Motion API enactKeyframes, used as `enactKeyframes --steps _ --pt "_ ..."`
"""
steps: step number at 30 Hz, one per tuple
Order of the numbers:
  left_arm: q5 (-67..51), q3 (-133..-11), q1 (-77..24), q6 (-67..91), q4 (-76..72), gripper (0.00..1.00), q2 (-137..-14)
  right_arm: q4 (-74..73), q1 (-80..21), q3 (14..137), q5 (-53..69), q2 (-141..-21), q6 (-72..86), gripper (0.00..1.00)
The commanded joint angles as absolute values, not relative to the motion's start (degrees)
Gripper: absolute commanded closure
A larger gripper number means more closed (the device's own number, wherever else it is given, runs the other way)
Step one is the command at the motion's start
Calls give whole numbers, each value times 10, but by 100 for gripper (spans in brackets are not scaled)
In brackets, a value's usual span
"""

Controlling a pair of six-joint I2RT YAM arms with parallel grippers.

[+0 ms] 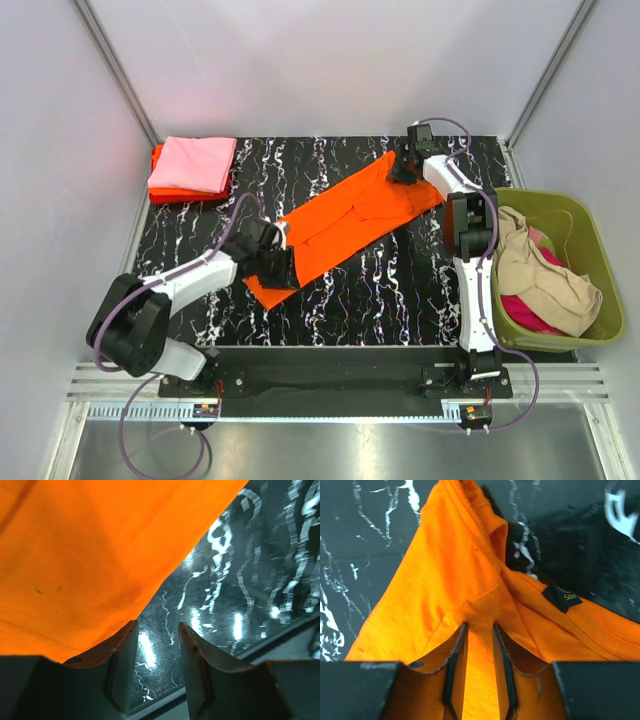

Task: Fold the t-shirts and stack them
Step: Fold the tshirt

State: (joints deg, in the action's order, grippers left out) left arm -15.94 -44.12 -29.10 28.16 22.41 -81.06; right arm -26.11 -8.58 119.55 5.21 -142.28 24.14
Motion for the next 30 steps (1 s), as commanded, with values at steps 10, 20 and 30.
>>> enactKeyframes --steps 10,20,30 --pt "-56 -414 -314 290 162 60 -859 -292 -91 1209 150 -1329 260 58" --pt "-80 -349 -404 355 134 61 -827 -292 -91 1015 99 -1135 302 57" --pt "-85 -293 -519 465 109 60 -719 -292 -91 920 28 -1100 331 60"
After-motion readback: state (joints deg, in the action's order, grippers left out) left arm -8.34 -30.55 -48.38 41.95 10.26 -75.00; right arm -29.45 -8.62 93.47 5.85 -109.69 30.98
